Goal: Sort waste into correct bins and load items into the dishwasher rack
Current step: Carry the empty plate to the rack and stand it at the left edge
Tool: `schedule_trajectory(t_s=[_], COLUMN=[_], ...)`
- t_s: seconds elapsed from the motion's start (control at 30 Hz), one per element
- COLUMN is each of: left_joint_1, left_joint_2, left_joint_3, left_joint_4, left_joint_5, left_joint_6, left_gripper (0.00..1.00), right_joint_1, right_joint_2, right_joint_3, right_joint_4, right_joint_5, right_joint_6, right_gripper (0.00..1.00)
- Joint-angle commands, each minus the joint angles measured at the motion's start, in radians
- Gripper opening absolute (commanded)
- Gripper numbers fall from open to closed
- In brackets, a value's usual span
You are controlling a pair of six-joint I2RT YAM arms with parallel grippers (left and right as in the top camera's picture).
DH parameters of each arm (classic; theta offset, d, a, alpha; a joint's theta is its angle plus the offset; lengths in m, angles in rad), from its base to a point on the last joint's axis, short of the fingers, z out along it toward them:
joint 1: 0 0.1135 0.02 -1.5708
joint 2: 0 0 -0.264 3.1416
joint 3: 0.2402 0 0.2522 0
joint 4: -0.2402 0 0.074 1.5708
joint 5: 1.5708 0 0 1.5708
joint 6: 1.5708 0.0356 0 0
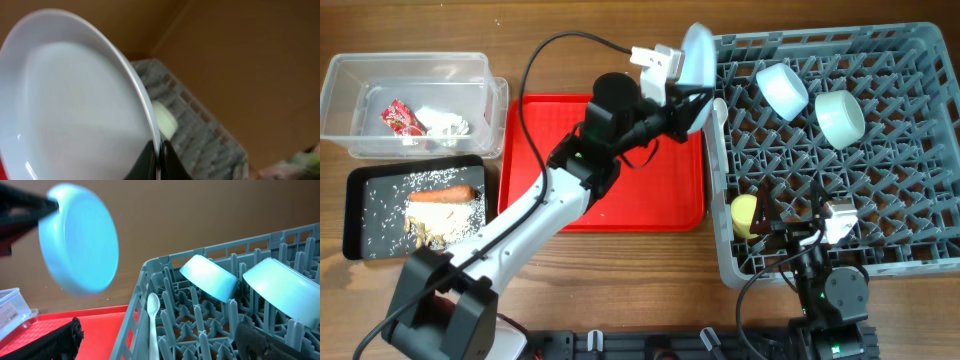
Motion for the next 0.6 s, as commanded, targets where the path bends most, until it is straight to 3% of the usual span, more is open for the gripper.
schedule_trajectory(t_s=[0.0,0.1,0.3,0.5,0.53,0.57], left_joint_1=[0.004,-0.003,-0.046,-0.046,-0.046,-0.045], left_joint_2=[-0.003,0.005,0.130,0.244,0.252,0.255], left_joint_3=[0.025,0.035,0.035,0.035,0.035,0.035], left_joint_4=[0.093,0.135,0.303,0.311,0.308,0.301], left_joint_5=[0.028,0.028,0.029,0.029,0.029,0.027], left_joint_6=[-0.141,-0.244,-0.626,-0.665,-0.665,-0.664], left_gripper=[0.04,0.04,0.04,0.04,0.06,0.16], right_joint_1=[-0.004,-0.004,-0.004,-0.004,-0.004,-0.004], right_joint_2=[-0.008,-0.008,-0.008,-0.008,-0.008,-0.008], right_joint_3=[-0.001,-0.001,-0.001,-0.001,-0.001,-0.001], right_joint_4=[0.003,0.003,0.003,0.003,0.003,0.003], right_joint_5=[-0.006,-0.006,-0.006,-0.006,-0.006,-0.006], right_joint_6=[0.011,0.011,0.011,0.011,0.012,0.012], right_gripper=[1.00,1.00,1.00,1.00,1.00,1.00])
